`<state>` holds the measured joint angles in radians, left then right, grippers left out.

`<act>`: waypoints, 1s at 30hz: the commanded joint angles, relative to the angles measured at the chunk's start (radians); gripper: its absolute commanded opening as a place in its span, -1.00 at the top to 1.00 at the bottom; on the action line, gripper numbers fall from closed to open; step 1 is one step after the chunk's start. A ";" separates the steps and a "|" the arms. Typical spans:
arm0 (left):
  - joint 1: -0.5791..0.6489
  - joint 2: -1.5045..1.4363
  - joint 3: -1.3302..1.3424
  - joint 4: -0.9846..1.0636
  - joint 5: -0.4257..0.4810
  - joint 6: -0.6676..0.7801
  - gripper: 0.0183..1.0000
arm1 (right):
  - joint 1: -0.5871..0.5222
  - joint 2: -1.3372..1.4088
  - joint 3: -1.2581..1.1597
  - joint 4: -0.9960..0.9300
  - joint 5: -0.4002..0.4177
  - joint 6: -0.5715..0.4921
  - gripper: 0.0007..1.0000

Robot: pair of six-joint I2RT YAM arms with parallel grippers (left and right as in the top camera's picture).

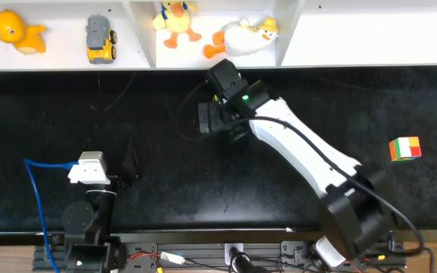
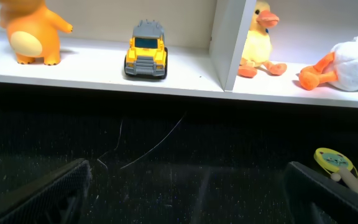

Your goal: Store Toys

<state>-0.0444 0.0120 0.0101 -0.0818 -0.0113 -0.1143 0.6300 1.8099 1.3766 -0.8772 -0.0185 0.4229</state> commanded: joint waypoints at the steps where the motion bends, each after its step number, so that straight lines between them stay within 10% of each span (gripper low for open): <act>1: -0.002 -0.009 -0.002 -0.002 0.017 -0.018 -1.00 | 0.003 0.064 0.026 0.038 0.019 0.036 -1.00; 13: -0.002 -0.009 -0.002 -0.002 0.017 -0.018 -1.00 | 0.003 0.176 0.026 0.111 0.016 0.071 -0.67; 30: -0.002 -0.009 -0.002 -0.002 0.017 -0.018 -1.00 | 0.003 0.214 0.026 0.097 0.001 0.094 0.91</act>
<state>-0.0444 0.0120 0.0101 -0.0818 -0.0113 -0.1143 0.6296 1.9915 1.4021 -0.7738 -0.0029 0.5106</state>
